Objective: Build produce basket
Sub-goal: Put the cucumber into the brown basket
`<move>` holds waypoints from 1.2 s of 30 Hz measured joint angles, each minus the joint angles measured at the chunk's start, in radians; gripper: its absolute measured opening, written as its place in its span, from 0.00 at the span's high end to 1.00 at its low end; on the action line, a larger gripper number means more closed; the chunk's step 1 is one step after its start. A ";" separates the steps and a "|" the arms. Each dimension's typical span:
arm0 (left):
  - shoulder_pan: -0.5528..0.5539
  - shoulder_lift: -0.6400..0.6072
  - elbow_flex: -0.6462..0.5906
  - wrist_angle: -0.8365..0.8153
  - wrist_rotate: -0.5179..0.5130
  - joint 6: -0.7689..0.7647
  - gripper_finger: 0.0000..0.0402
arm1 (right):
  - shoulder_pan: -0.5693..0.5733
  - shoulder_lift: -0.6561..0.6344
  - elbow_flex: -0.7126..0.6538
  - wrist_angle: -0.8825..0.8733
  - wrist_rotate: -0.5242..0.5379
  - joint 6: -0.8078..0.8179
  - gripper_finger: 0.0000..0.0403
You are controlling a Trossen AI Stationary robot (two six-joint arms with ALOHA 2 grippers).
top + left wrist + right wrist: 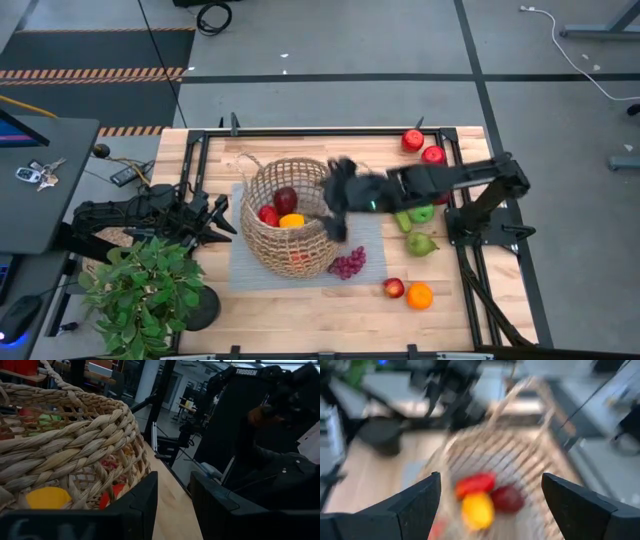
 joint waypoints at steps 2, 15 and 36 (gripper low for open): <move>0.000 0.000 0.000 0.000 0.000 0.000 0.70 | 0.054 -0.006 -0.027 -0.095 0.050 0.087 0.14; 0.000 0.000 0.000 0.000 0.000 0.000 0.70 | 0.236 -0.027 -0.270 -0.426 0.145 0.543 0.14; 0.000 0.000 0.000 0.000 0.000 0.000 0.70 | 0.143 -0.306 -0.845 -0.332 0.008 0.799 0.14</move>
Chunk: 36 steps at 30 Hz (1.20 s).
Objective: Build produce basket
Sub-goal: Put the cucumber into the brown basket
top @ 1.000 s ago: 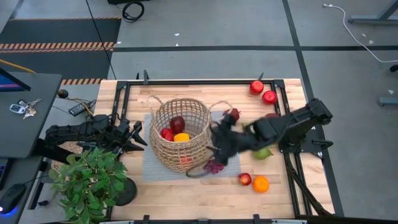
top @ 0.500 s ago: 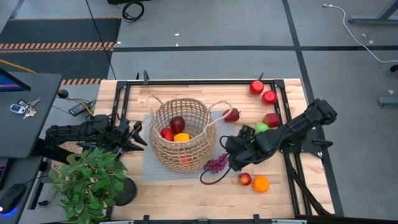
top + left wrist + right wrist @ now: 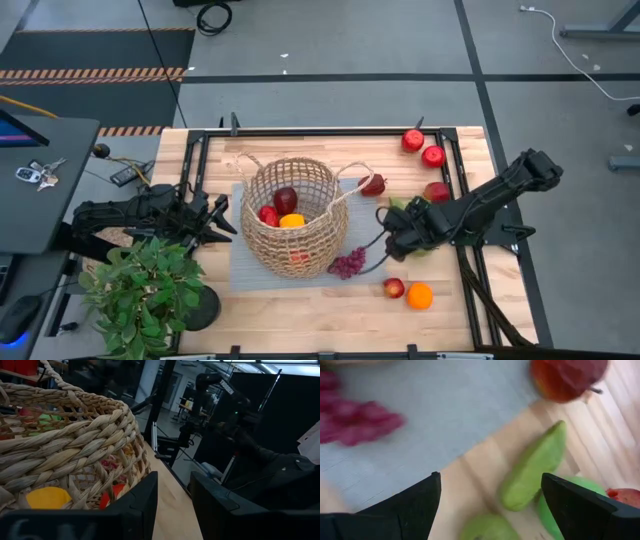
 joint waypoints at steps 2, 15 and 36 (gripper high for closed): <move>0.000 0.000 0.000 0.000 0.000 0.000 0.70 | -0.045 -0.037 -0.060 0.016 0.015 0.000 0.14; 0.000 0.000 0.000 0.000 0.000 0.000 0.70 | -0.364 -0.107 -0.192 0.143 -0.058 -0.234 0.14; 0.000 0.000 0.000 0.000 0.000 0.000 0.70 | -0.577 0.125 -0.191 0.184 -0.269 -0.343 0.14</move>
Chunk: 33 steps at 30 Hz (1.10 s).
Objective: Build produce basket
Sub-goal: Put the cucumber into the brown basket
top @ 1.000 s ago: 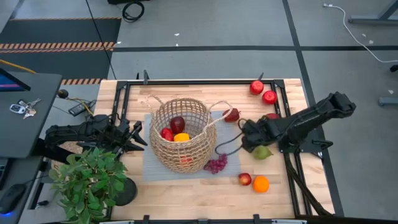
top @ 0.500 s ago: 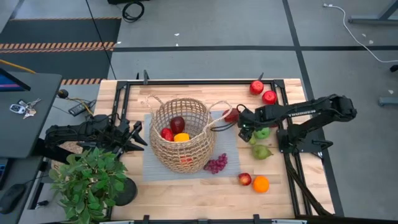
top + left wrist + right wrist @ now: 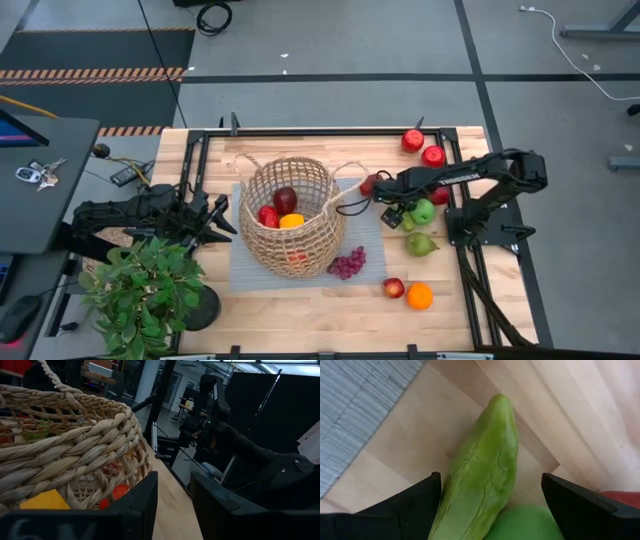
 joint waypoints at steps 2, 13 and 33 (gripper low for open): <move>0.000 0.000 0.000 0.000 0.000 0.000 0.70 | -0.006 -0.001 0.000 0.001 -0.011 -0.001 0.14; 0.000 0.000 0.000 0.000 0.000 0.000 0.70 | -0.013 -0.001 0.000 0.015 -0.026 0.000 0.26; 0.000 0.000 0.000 0.000 0.000 -0.001 0.70 | 0.008 -0.007 0.078 -0.053 -0.029 -0.018 0.54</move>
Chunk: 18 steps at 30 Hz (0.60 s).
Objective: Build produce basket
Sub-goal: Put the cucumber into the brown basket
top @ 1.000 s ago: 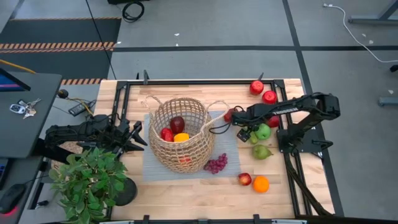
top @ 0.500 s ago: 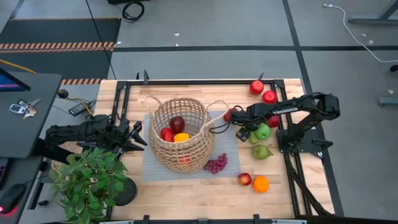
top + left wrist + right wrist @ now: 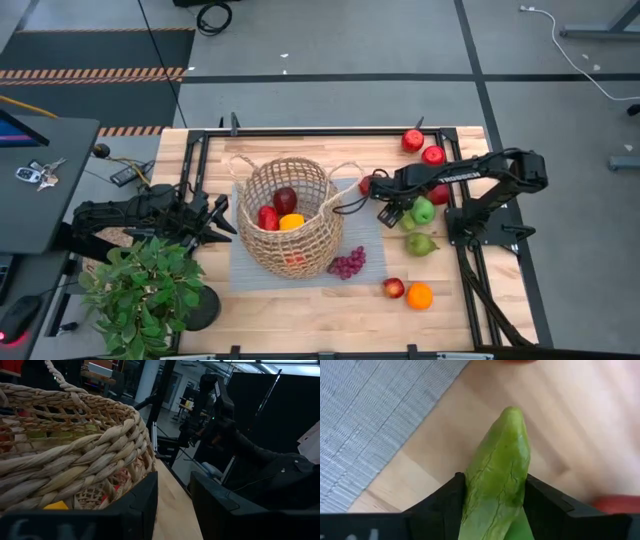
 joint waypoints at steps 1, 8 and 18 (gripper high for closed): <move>0.000 0.000 0.000 0.000 0.000 0.000 0.70 | 0.002 -0.006 0.019 -0.025 0.019 0.001 0.54; 0.000 0.000 0.000 0.000 0.000 0.000 0.70 | 0.005 -0.065 0.167 -0.191 0.179 0.035 0.54; 0.000 0.000 0.000 0.000 0.000 0.000 0.70 | -0.040 -0.134 0.443 -0.394 0.366 0.030 0.54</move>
